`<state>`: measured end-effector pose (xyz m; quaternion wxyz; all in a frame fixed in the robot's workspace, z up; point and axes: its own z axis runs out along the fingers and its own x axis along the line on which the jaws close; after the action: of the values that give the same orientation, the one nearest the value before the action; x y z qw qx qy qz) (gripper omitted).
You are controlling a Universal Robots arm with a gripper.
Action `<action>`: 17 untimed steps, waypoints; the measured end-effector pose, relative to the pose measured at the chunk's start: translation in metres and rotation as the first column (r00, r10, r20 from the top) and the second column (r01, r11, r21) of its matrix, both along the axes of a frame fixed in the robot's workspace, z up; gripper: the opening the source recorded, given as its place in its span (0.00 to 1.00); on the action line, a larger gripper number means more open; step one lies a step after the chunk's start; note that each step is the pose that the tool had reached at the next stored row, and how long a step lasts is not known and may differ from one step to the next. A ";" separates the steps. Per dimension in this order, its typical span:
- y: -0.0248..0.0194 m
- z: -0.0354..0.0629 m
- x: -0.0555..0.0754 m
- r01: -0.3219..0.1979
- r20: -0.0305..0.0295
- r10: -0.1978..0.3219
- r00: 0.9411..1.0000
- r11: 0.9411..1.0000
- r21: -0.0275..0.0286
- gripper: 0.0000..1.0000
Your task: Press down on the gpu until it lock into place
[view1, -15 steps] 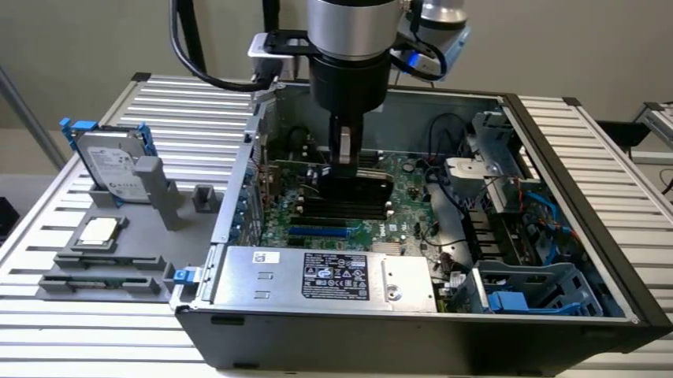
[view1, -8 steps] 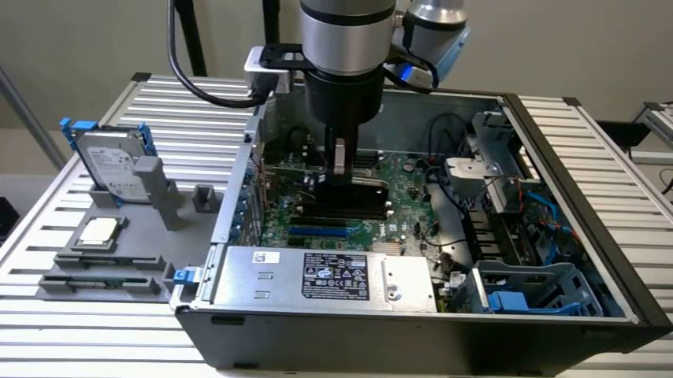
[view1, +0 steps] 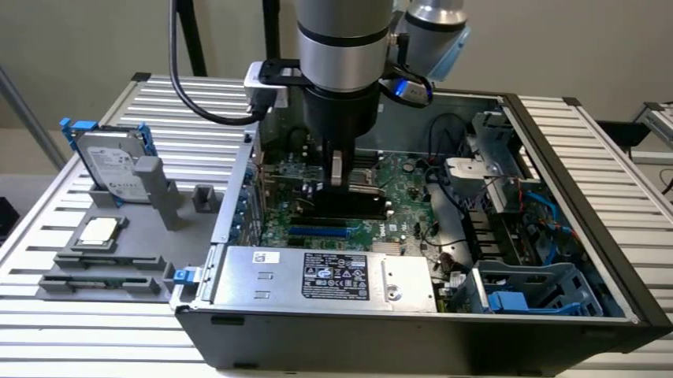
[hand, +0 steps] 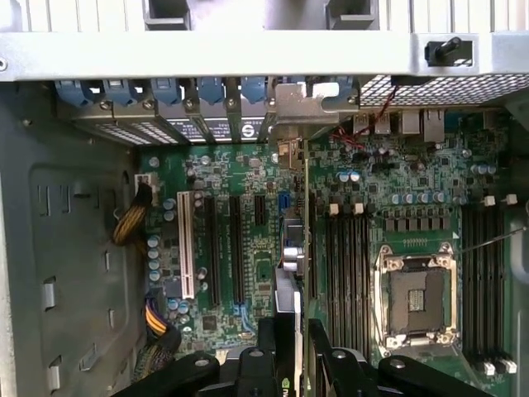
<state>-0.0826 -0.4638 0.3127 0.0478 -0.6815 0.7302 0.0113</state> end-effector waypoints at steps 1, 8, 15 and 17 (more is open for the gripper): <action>-0.0001 -0.0018 0.000 0.000 0.000 0.000 1.000 1.000 0.001 0.26; -0.0003 -0.0134 -0.002 0.000 0.000 0.000 1.000 1.000 0.004 0.26; -0.0003 -0.0212 -0.004 0.000 0.000 0.000 1.000 1.000 0.005 0.26; -0.0003 -0.0217 -0.004 0.000 0.000 0.000 1.000 1.000 0.005 0.26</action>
<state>-0.0870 -0.4641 0.2910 0.0494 -0.6814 0.7302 0.0132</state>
